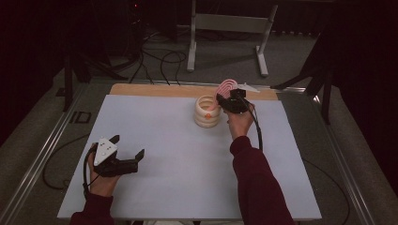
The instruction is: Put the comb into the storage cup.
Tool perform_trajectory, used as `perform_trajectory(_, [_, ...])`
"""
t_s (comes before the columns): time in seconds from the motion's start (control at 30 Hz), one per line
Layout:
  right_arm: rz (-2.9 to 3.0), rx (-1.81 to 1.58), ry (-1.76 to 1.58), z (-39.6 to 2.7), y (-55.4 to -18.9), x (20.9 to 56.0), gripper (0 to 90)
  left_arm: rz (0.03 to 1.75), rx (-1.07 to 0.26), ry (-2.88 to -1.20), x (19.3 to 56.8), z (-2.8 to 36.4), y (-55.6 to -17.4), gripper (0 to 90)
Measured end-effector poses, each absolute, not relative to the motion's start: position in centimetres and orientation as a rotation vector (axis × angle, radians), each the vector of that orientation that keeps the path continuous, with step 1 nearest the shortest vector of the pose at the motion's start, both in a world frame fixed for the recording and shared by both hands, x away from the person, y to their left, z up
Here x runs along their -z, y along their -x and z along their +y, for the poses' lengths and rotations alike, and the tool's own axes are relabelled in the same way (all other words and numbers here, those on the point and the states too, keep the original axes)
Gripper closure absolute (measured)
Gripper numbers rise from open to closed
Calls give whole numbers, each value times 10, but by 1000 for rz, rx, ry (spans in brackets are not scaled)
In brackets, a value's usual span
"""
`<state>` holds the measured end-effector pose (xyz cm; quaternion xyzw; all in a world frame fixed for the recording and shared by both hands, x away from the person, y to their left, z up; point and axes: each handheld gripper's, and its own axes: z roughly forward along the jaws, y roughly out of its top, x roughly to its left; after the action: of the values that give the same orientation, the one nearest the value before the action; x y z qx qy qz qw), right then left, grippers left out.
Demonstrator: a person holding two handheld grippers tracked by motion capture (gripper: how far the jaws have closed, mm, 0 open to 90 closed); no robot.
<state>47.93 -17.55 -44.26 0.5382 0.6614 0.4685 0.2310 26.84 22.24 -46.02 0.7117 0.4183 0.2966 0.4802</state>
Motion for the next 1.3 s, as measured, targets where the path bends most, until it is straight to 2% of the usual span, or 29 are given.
perform_trajectory(0.2, [1842,-1272,-1463,-176,-478,441,492,1019,-724,-1740,460,222,-268,1])
perform_trajectory(0.57, [1863,-1250,-1478,-180,-479,441,397,1020,-725,-1739,460,222,-268,1])
perform_trajectory(0.77, [1888,-1231,-1485,-182,-479,442,332,1020,-725,-1741,461,222,-268,1])
perform_trajectory(1.03, [1921,-1209,-1471,-184,-479,440,194,1020,-726,-1741,461,222,-269,1])
perform_trajectory(1.23, [1923,-1203,-1466,-184,-479,440,186,1020,-726,-1741,461,222,-269,1])
perform_trajectory(1.27, [1930,-1193,-1453,-185,-478,438,146,1020,-728,-1742,461,221,-269,1])
perform_trajectory(1.3, [1930,-1193,-1453,-185,-478,438,146,1020,-728,-1742,461,221,-269,1])
